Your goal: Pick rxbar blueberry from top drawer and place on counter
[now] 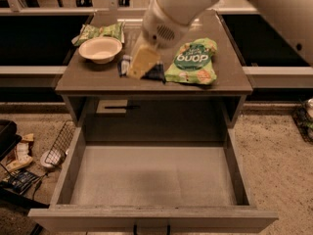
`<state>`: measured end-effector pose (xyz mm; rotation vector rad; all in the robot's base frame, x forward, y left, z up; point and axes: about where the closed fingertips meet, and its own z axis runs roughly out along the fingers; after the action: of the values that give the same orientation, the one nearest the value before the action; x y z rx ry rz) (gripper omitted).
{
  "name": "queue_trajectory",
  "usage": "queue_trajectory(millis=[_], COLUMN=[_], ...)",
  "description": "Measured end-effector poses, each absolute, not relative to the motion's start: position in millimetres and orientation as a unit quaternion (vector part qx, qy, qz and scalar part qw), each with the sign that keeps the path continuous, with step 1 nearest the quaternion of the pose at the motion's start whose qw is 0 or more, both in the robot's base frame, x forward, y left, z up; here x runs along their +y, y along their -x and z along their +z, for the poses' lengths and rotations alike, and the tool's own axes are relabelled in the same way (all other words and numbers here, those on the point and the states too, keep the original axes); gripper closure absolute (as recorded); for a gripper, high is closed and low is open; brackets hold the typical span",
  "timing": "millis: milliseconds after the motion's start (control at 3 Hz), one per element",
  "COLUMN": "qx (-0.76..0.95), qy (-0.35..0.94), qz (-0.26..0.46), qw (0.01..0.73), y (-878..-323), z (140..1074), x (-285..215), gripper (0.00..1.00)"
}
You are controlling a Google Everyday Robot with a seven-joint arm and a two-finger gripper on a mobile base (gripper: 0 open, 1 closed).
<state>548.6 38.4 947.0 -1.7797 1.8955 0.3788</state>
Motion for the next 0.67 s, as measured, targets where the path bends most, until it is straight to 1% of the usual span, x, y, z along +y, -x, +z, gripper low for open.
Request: queue_trajectory(millis=[333, 667], qx=[0.712, 0.738], qy=[0.610, 0.544], qz=[0.084, 0.021], qw=[0.339, 0.399], y=[-602.4, -648.1], z=[1001.0, 1028.8], x=[35.0, 16.9], gripper=[1.00, 1.00])
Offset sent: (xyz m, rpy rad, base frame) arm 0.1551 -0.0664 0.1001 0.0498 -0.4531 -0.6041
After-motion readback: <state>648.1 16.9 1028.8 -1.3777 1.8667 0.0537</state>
